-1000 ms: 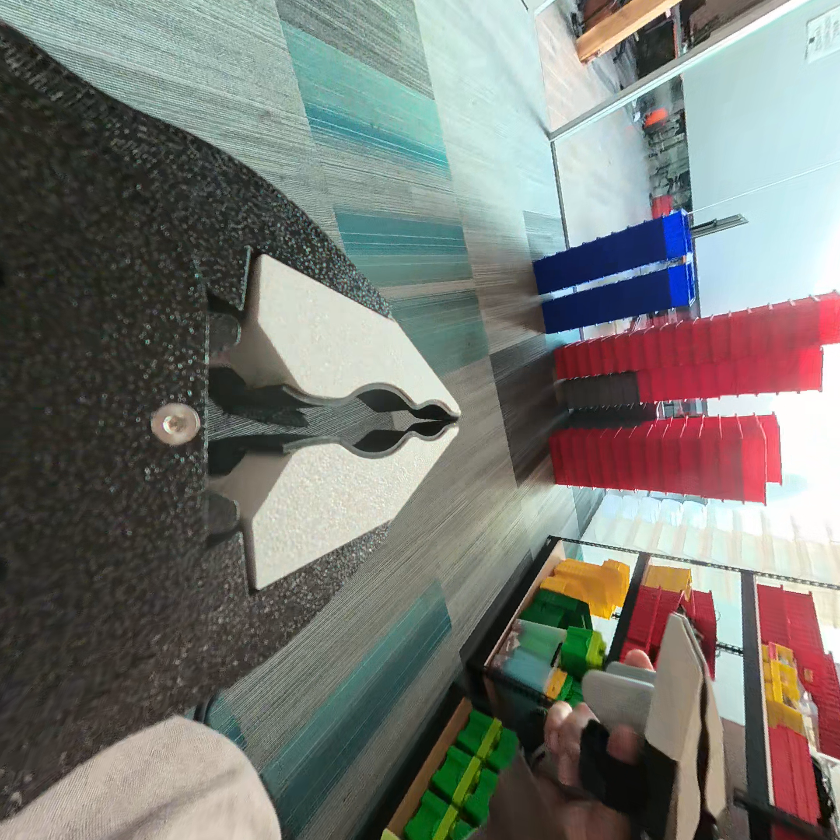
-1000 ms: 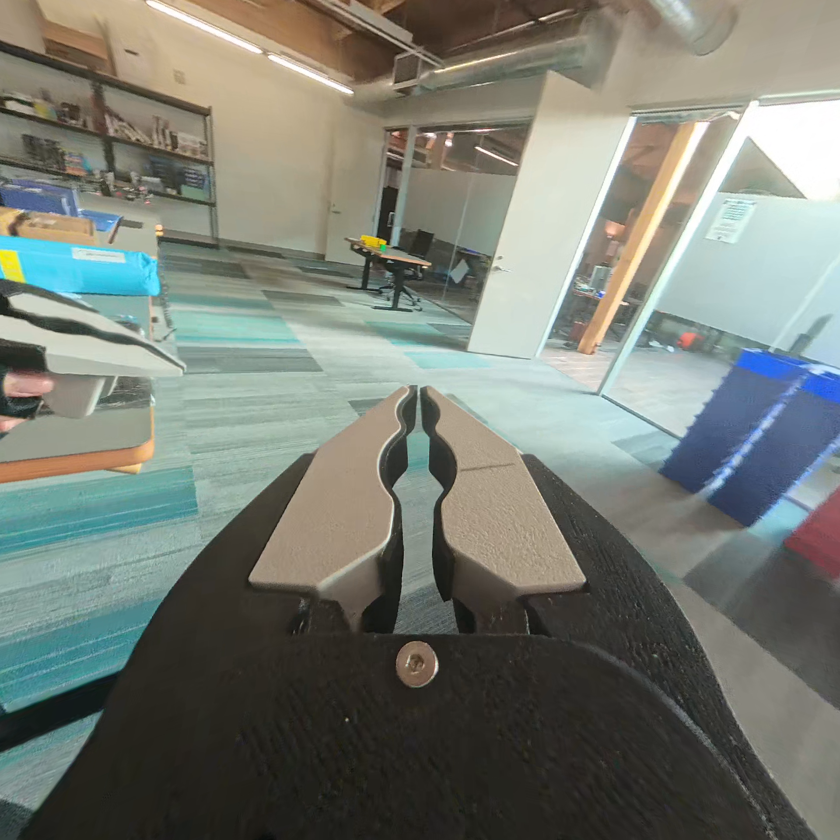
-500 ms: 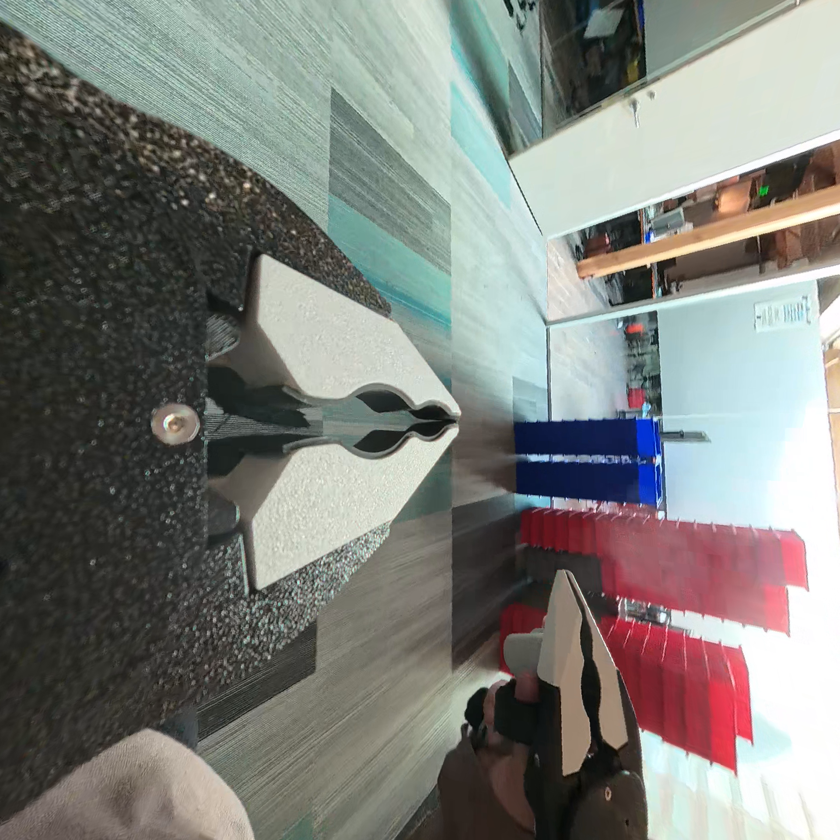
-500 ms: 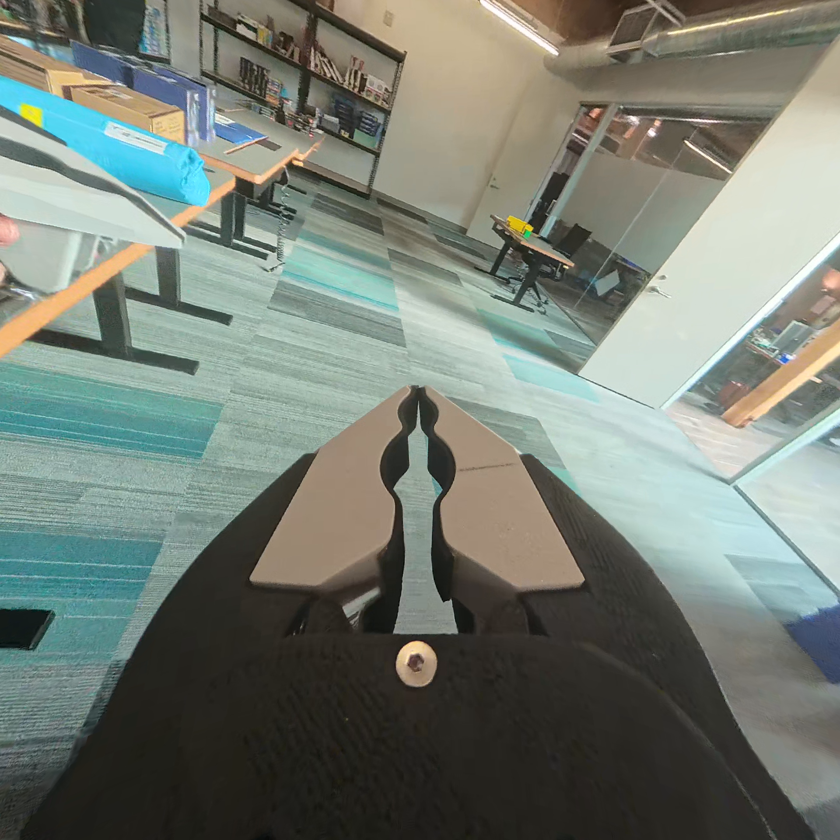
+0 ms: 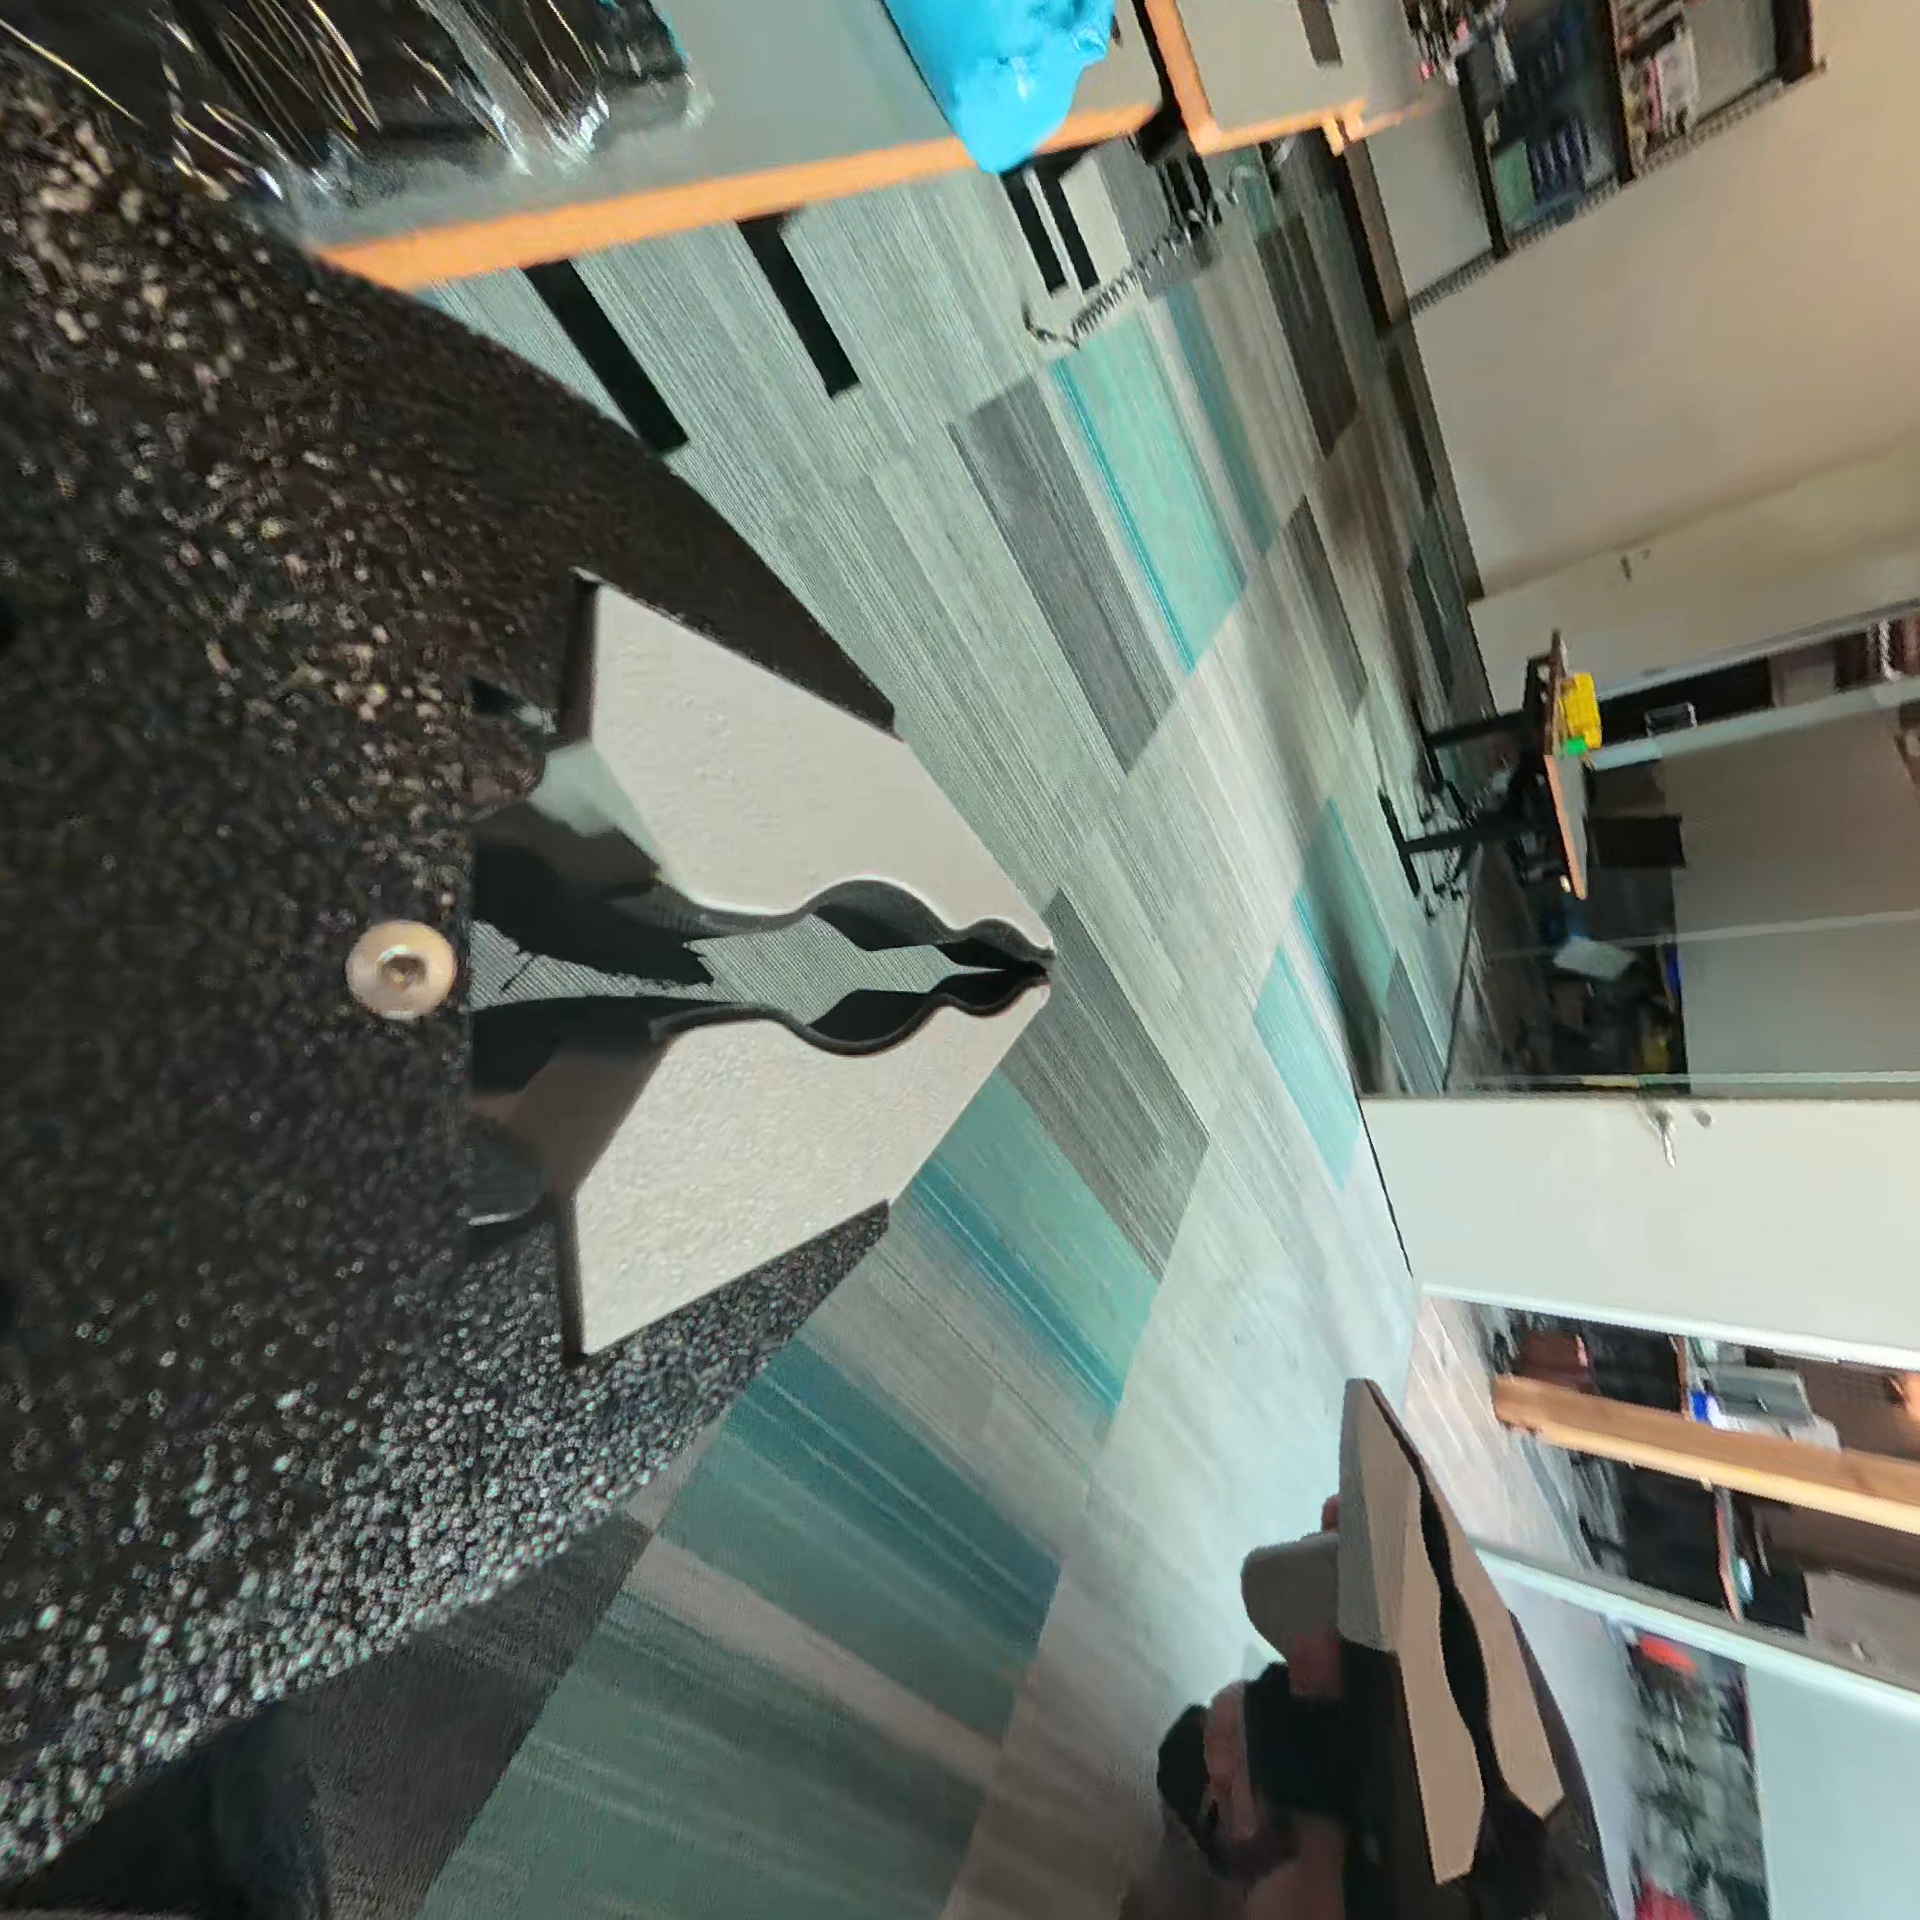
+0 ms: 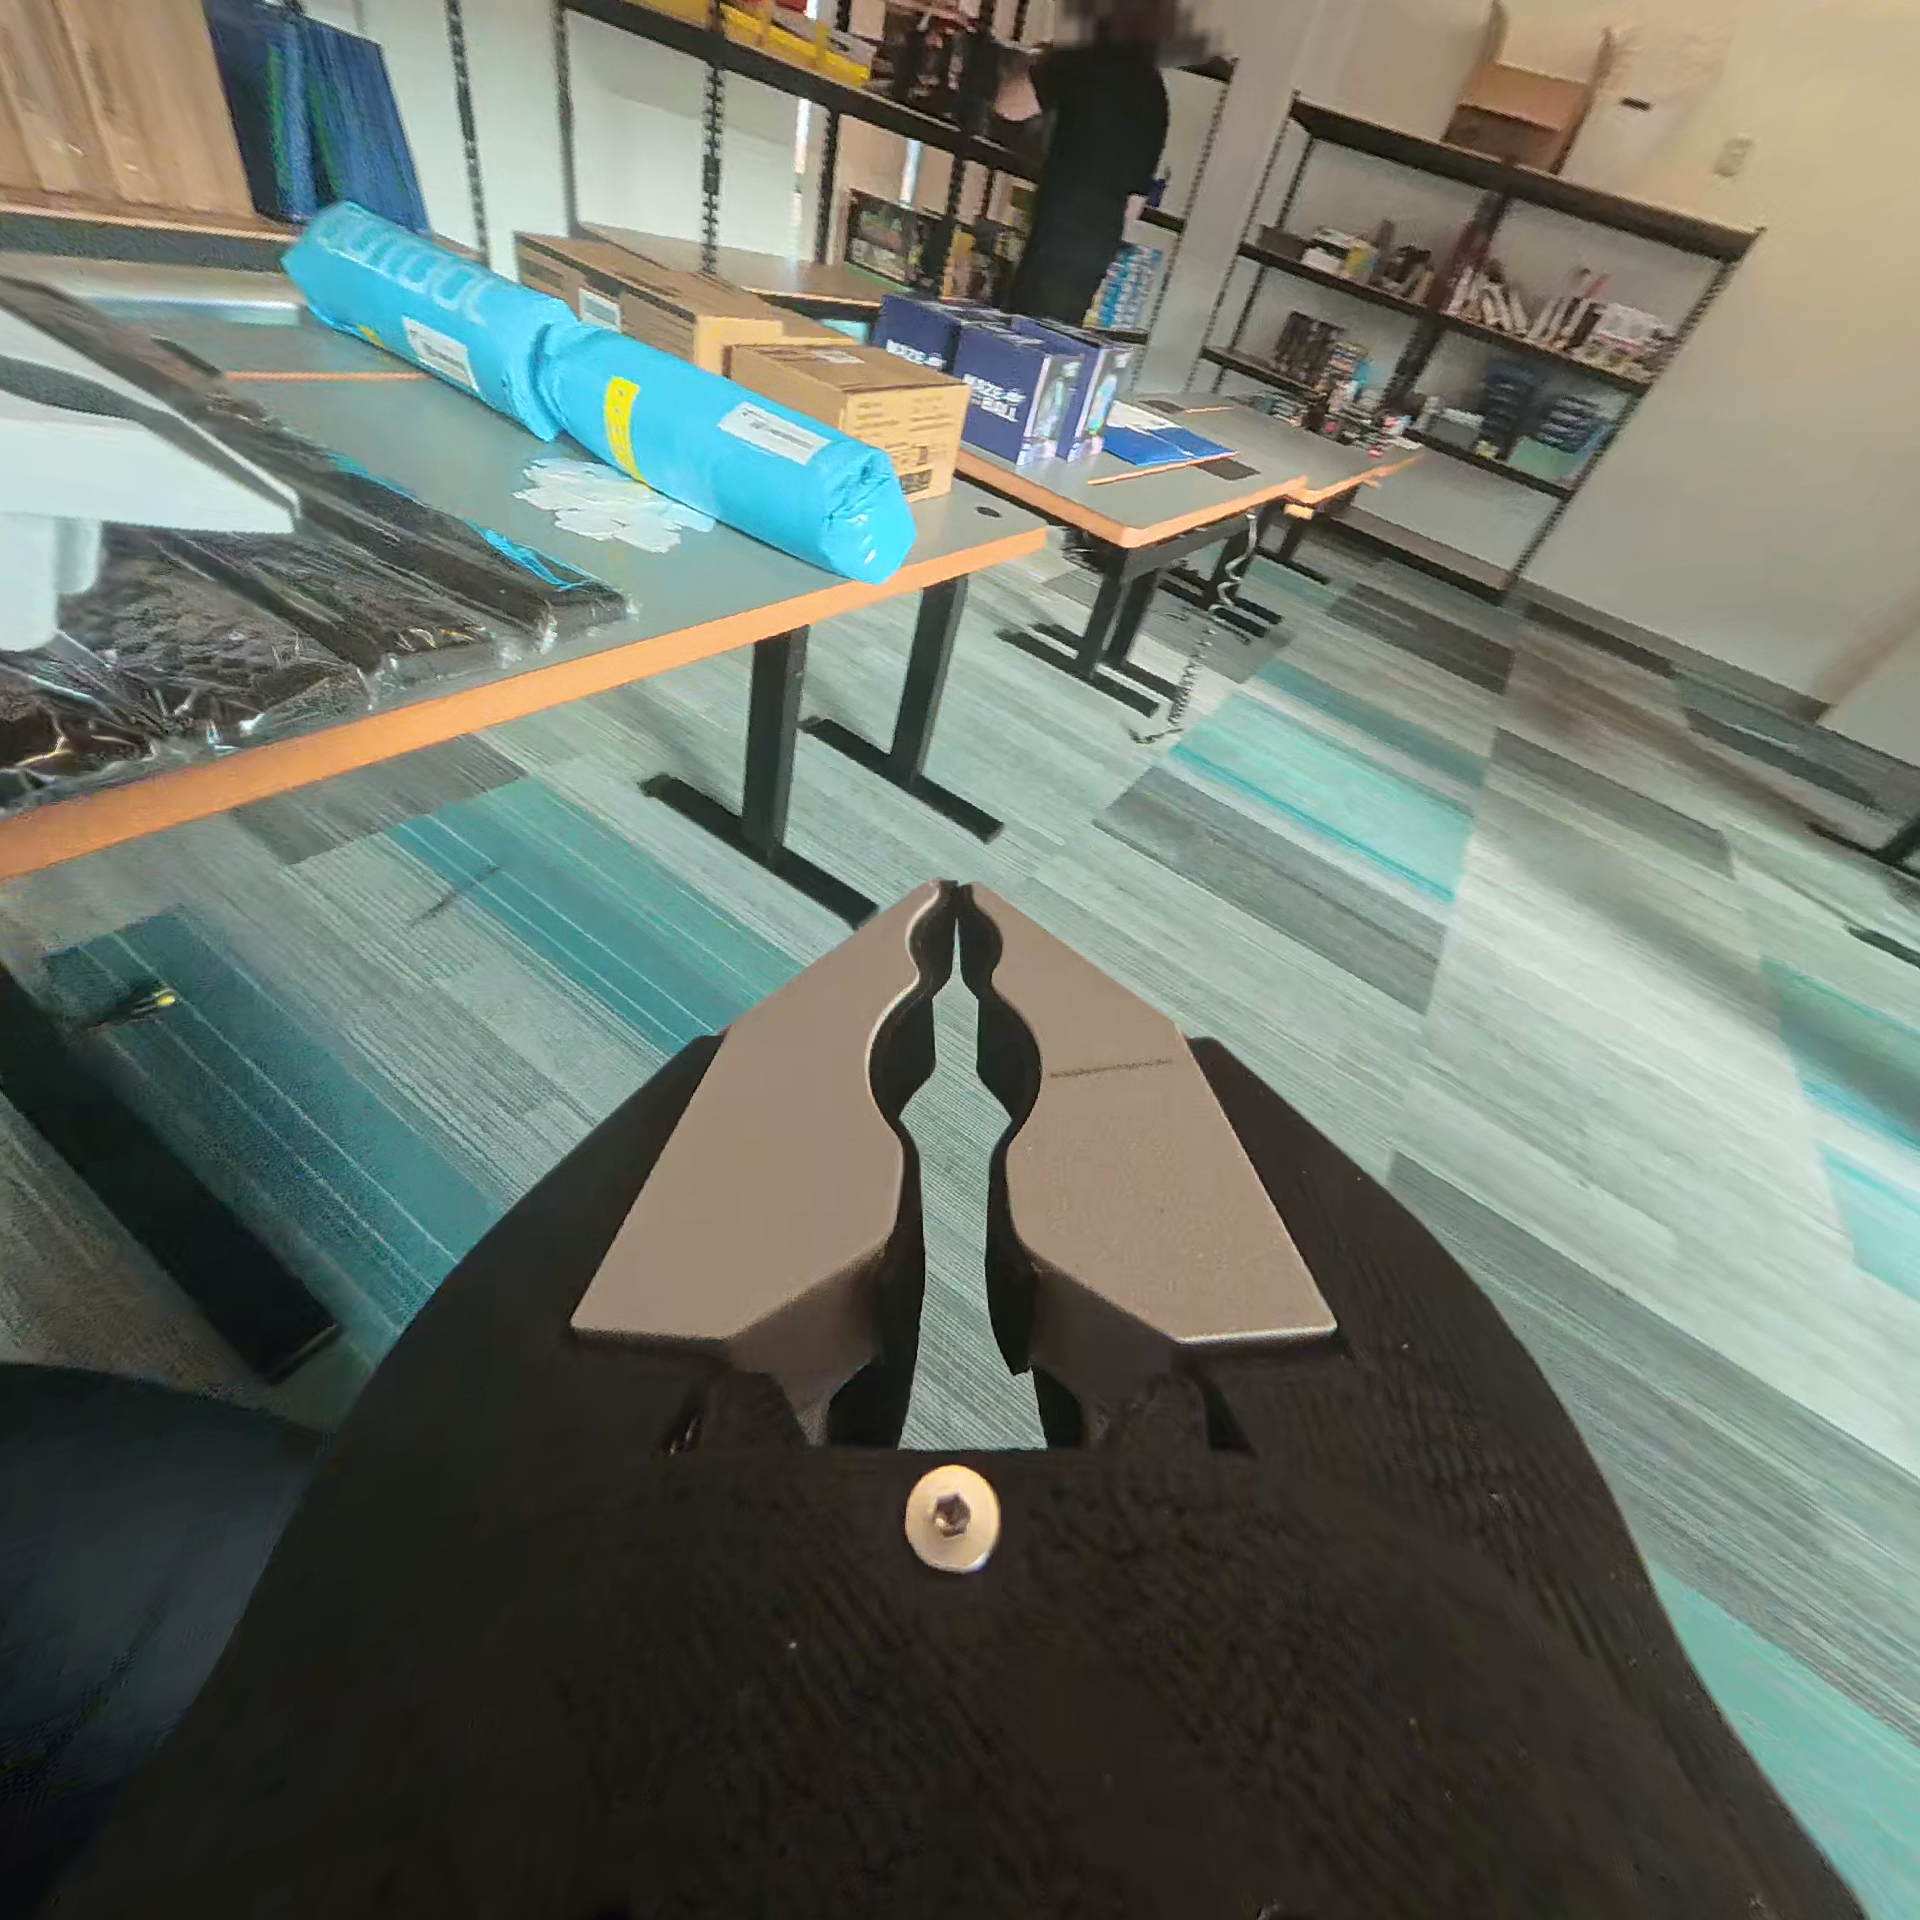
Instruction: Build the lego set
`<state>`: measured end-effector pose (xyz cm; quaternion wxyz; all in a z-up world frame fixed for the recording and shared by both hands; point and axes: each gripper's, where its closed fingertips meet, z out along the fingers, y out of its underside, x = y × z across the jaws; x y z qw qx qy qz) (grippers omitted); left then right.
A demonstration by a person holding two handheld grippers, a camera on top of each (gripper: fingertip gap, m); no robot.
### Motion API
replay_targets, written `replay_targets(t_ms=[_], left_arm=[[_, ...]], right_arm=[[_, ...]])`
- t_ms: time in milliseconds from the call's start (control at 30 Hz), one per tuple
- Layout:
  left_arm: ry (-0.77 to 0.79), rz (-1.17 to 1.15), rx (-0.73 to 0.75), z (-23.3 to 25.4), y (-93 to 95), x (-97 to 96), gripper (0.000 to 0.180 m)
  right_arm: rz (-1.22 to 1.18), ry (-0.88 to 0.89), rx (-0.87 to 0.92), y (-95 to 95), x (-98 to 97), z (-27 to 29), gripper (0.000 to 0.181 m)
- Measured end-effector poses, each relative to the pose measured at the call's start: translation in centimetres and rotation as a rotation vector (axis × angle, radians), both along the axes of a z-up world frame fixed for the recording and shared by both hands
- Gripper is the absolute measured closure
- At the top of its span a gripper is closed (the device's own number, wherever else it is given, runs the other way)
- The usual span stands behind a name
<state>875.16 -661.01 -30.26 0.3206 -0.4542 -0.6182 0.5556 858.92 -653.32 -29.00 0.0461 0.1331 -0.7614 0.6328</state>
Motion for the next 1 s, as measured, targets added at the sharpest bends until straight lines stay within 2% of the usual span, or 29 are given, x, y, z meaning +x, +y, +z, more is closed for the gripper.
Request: replay_targets(t_ms=[133,267,400,467,533,667,800,1000], left_arm=[[-0.031,0.208,0.039,-1.9,-7.7,3.5,0.180],[-0.035,0.425,-0.002,-2.2,-17.4,7.6,0.180],[-0.225,0.599,-0.038,-4.5,-27.3,10.8,0.180],[-0.252,0.626,-0.025,-5.3,-30.6,11.3,0.180],[-0.235,0.667,0.015,-5.9,-33.0,11.9,0.180],[-0.184,0.803,0.154,-7.5,-36.0,14.9,0.147],[-0.152,0.896,0.212,-8.7,-37.4,17.9,0.144],[-0.173,1.036,0.243,-9.5,-38.7,21.6,0.149]], right_arm=[[0.127,-0.052,0.045,-9.6,0.6,-3.6,0.181],[0.245,-0.041,0.123,-19.2,2.2,-6.5,0.181],[0.404,0.004,0.204,-28.0,4.7,-7.4,0.179],[0.509,-0.006,0.215,-31.8,6.7,-7.0,0.178],[0.590,-0.059,0.224,-35.6,8.7,-6.7,0.169],[0.747,-0.151,0.245,-42.1,13.9,-6.9,0.149],[0.909,-0.079,0.334,-47.7,19.5,-9.7,0.131],[1.010,-0.011,0.450,-57.1,27.2,-14.0,0.119]])
